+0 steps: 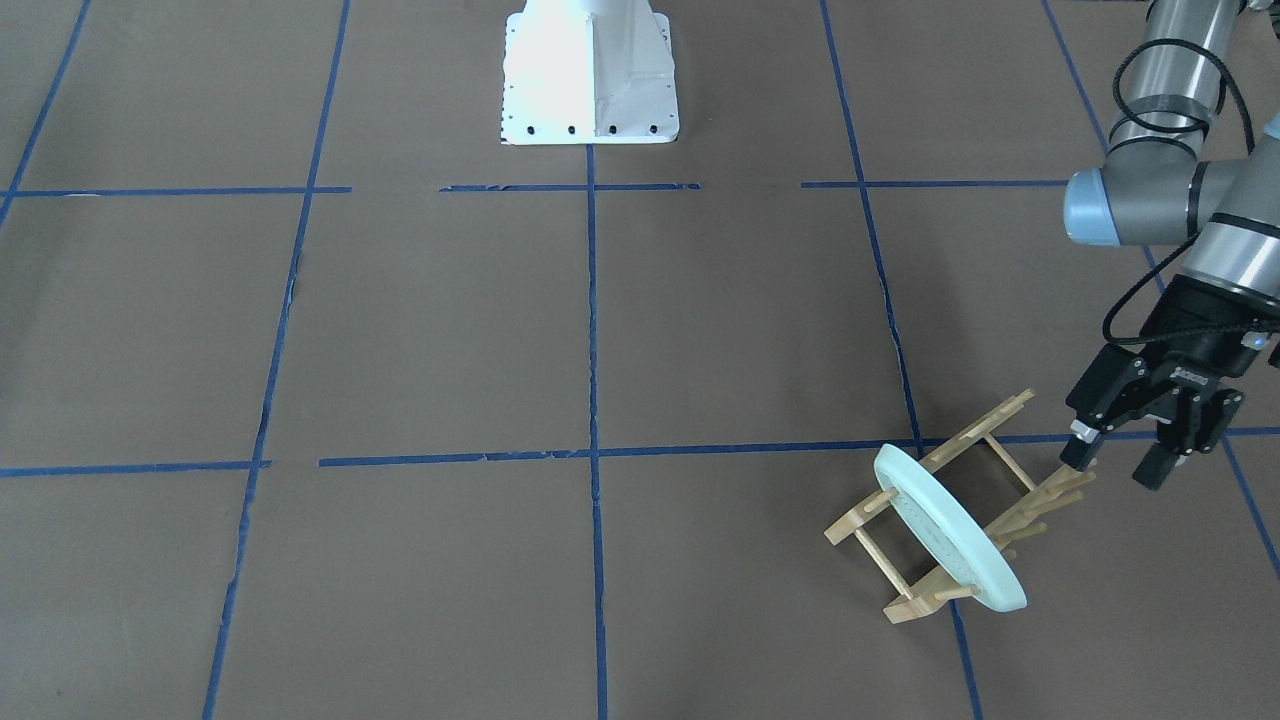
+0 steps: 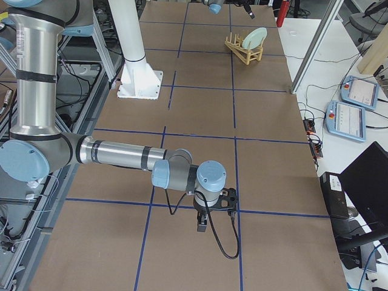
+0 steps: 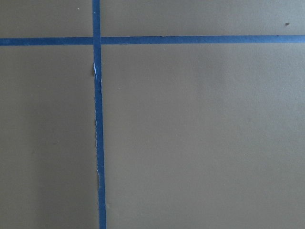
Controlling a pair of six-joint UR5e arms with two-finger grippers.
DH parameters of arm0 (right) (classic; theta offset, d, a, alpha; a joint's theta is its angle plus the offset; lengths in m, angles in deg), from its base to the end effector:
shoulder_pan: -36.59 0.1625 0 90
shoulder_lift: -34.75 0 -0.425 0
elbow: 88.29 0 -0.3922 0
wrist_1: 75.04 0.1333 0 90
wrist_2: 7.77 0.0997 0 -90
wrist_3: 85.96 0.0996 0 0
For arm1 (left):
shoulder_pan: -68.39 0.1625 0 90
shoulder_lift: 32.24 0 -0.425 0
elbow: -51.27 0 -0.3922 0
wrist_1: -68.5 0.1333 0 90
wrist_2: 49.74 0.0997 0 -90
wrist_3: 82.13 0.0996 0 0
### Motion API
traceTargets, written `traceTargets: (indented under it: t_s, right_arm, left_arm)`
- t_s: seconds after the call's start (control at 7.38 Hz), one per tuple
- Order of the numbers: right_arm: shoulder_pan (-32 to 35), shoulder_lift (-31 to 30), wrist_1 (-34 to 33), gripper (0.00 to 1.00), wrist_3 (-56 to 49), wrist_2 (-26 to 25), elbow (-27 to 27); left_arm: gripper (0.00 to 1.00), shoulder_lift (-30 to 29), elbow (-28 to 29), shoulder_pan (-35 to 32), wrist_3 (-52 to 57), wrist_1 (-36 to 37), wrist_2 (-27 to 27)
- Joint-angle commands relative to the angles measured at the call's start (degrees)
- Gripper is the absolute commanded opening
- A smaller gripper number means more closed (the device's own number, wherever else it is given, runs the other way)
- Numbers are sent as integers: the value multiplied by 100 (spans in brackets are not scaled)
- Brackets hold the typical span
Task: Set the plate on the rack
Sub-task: 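Open the left gripper and withdraw it away from the plate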
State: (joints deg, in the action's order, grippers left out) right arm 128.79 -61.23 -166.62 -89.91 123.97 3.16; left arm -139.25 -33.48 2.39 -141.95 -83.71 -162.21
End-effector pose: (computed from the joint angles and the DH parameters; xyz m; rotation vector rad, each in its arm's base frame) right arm 0.0838 -0.4350 0.7007 -0.0627 -0.7322 0.0097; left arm 0.1669 -0.6090 0.4186 0.7239 1.1014 -0.2795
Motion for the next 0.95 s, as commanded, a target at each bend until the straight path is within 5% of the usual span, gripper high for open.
traceTargets:
  t_s: [0.0,0.41,0.81]
  right_arm:
    - [0,0,0,100,0,0,4]
    - [0,0,0,100,0,0,4]
    - [0,0,0,100,0,0,4]
  left_arm:
    - [100,556,-548,-272,1046,767,-126]
    - [100,918,-1436,-641,2872,2751,-135]
    - [100,919,-1281,-1351,5049,4353,-923]
